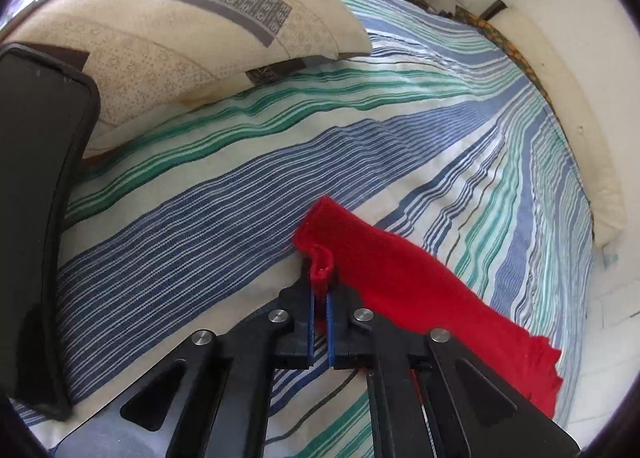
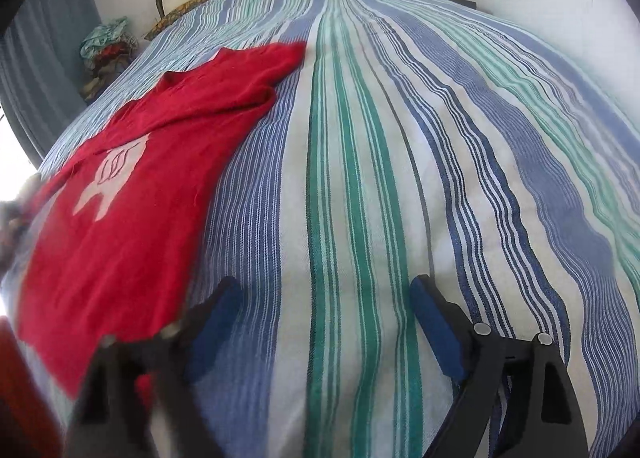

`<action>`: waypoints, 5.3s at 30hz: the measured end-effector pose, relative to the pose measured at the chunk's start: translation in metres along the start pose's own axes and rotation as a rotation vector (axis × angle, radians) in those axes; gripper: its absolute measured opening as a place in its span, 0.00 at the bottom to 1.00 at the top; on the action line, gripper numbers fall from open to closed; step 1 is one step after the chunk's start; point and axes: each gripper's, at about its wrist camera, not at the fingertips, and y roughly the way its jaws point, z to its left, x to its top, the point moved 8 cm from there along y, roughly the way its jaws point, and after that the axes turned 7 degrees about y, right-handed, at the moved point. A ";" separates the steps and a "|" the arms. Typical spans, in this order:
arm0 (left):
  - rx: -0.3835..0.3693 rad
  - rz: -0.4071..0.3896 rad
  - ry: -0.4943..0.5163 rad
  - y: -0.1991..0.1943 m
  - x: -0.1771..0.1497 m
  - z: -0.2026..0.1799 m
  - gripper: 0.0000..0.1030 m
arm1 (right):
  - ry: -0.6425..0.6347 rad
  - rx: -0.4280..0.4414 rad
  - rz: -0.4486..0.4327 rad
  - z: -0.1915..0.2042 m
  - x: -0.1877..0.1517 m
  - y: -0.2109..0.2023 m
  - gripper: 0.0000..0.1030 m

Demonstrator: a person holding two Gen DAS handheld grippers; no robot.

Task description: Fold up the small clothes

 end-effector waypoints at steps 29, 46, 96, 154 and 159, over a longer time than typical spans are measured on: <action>-0.354 0.057 1.179 -0.077 -0.264 -0.407 0.69 | -0.036 0.009 -0.007 0.003 -0.003 0.003 0.94; -0.007 -0.028 1.071 0.012 -0.193 -0.268 0.25 | -0.061 -0.006 -0.018 0.006 -0.006 0.006 0.97; -0.121 -0.069 0.845 0.027 -0.192 -0.233 0.52 | 0.084 0.278 0.095 0.102 0.188 0.090 0.20; -0.116 0.133 1.032 -0.099 -0.334 -0.136 0.81 | -0.233 0.186 0.194 0.087 -0.073 -0.019 0.27; -0.113 0.134 1.027 -0.100 -0.333 -0.136 0.82 | -0.234 0.184 0.191 0.087 -0.072 -0.019 0.27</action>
